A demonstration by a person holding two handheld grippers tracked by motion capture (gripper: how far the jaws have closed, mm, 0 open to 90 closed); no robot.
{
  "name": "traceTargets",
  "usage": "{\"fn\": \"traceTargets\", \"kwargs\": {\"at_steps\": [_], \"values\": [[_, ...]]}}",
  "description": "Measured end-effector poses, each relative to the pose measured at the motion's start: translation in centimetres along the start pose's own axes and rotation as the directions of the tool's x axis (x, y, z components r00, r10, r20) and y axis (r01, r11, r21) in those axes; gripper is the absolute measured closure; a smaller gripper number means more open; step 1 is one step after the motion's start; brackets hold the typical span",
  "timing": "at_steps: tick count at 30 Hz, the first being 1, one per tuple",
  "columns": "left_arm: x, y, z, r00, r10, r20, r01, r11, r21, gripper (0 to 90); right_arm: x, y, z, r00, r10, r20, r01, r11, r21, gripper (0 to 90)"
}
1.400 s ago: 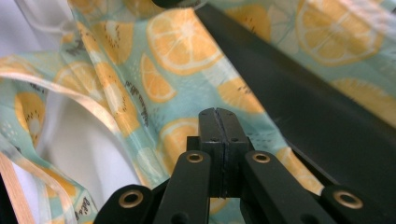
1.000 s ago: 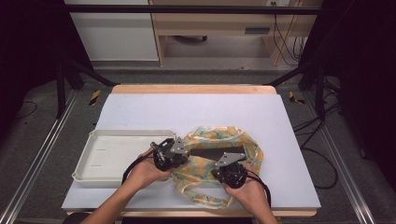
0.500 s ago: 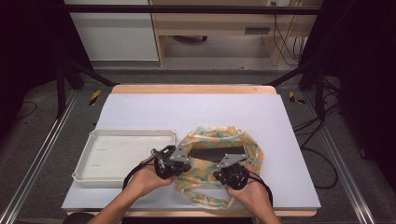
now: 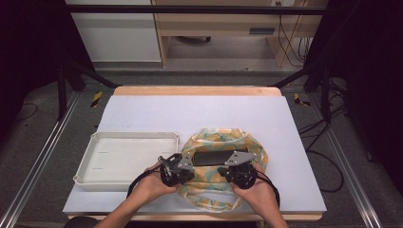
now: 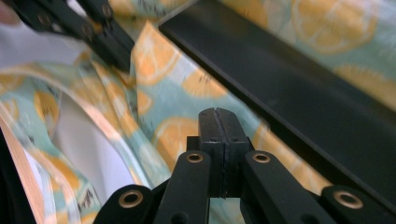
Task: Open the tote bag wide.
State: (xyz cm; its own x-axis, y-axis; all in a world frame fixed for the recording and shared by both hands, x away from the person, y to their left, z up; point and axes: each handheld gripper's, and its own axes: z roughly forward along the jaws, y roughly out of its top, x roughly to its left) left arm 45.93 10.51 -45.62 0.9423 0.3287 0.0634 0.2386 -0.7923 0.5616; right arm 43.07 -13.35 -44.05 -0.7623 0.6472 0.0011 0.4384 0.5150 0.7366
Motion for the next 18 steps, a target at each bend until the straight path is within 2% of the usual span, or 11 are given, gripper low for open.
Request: {"fn": "traceTargets", "kwargs": {"at_steps": [2, 7, 14, 18], "values": [[0.0, -0.1, 0.1, 1.0000, 0.002, -0.001, -0.001, 1.0000, 0.004, 90.0, 0.3, 0.5, 0.2, 0.9999, 0.005, -0.012, -0.005, 1.000, -0.026, 90.0], [0.1, -0.3, 0.1, 1.0000, 0.004, 0.004, -0.004, 0.9999, 0.016, 90.0, 1.4, 1.6, 1.6, 0.9991, -0.026, -0.032, 0.025, 0.999, -0.034, 90.0], [0.1, -0.6, -0.3, 0.9999, 0.001, 0.014, -0.002, 0.9994, 0.033, 90.0, 2.0, 1.1, 3.8, 0.9989, -0.035, -0.032, 0.036, 0.999, 0.034, 90.0], [0.4, -0.8, -0.6, 0.9997, -0.017, 0.020, 0.017, 0.9997, 0.018, 90.0, 2.0, 0.5, 4.7, 0.9990, -0.032, -0.032, 0.034, 0.997, 0.073, 90.0]]}}
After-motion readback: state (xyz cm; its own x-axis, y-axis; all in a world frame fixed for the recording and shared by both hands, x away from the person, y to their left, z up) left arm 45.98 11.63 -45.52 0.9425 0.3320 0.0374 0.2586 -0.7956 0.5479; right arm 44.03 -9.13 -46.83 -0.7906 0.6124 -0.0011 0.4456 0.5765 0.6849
